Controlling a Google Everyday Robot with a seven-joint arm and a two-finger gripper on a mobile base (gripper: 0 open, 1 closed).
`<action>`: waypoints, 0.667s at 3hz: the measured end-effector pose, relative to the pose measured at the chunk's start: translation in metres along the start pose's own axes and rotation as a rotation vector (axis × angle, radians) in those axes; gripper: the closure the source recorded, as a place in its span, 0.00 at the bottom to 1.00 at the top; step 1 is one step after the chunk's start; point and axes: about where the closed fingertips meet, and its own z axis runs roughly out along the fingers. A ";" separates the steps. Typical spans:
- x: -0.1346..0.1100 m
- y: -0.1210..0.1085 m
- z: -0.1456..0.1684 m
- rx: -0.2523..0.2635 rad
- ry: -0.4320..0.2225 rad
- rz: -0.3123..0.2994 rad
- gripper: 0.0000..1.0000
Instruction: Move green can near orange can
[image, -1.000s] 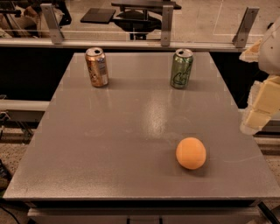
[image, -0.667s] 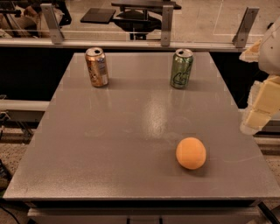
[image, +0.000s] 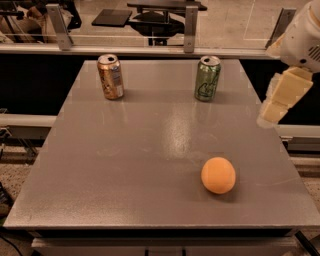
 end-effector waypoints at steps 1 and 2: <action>-0.011 -0.036 0.014 0.016 -0.050 0.050 0.00; -0.025 -0.073 0.032 0.036 -0.108 0.101 0.00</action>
Offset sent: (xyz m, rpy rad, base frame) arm 0.1502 0.0083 -0.0130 0.2182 -0.0916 -0.1360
